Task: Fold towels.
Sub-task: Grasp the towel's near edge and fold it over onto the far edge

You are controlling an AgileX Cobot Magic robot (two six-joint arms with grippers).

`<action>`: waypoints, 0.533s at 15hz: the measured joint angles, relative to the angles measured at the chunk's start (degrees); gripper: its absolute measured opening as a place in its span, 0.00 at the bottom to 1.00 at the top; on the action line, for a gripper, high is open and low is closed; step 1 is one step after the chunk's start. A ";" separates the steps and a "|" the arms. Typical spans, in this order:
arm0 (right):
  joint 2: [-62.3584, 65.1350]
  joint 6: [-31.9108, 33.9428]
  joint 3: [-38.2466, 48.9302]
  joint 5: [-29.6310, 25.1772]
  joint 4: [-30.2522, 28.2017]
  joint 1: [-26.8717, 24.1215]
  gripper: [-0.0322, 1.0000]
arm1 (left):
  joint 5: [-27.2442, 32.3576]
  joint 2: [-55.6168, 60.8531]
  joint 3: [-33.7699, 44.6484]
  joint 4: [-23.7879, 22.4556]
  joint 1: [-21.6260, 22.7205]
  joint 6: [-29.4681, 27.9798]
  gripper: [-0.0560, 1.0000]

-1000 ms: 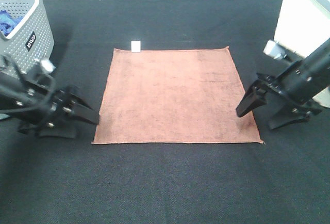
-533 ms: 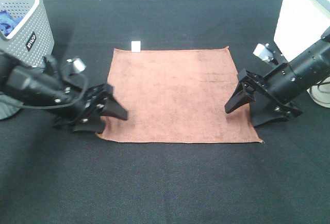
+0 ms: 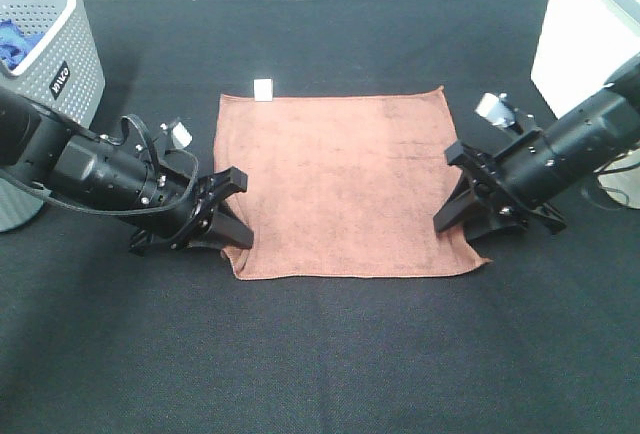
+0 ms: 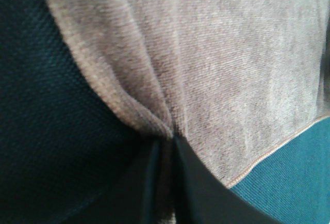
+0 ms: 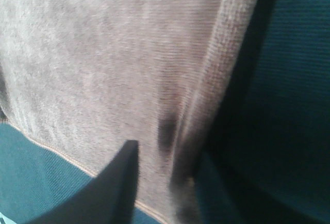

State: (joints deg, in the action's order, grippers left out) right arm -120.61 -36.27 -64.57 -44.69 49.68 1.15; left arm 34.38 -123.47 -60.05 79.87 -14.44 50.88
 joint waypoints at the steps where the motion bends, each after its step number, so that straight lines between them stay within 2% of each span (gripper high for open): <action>1: 0.00 0.00 0.00 0.17 0.00 0.40 0.23 | 0.00 0.00 0.00 -0.29 0.00 -0.23 0.11; 2: 0.00 0.52 0.00 0.23 0.06 0.63 0.06 | 0.11 0.00 0.00 -0.57 0.00 -0.69 0.07; 3: 0.00 1.49 0.00 0.29 0.06 0.34 0.03 | 0.46 0.11 0.00 -1.20 0.00 -1.15 0.06; 5: 0.52 2.41 0.00 -0.57 -0.74 -0.52 0.03 | 1.43 2.18 0.11 -5.27 0.00 -4.76 0.06; 6: 1.60 3.44 0.00 -1.03 -2.06 -0.80 0.03 | 1.89 4.07 0.11 -8.94 0.00 -7.85 0.06; 7: 3.95 5.67 0.06 -1.89 -4.93 -0.80 0.03 | 3.04 6.82 0.11 -15.53 0.00 -13.46 0.06; 8: 3.95 5.67 0.06 -1.89 -4.93 -0.80 0.03 | 3.04 6.82 0.11 -15.53 0.00 -13.46 0.06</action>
State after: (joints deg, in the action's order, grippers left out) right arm -116.65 -30.60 -64.52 -46.58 44.75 0.34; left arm 37.41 -116.65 -59.93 64.34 -14.44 37.41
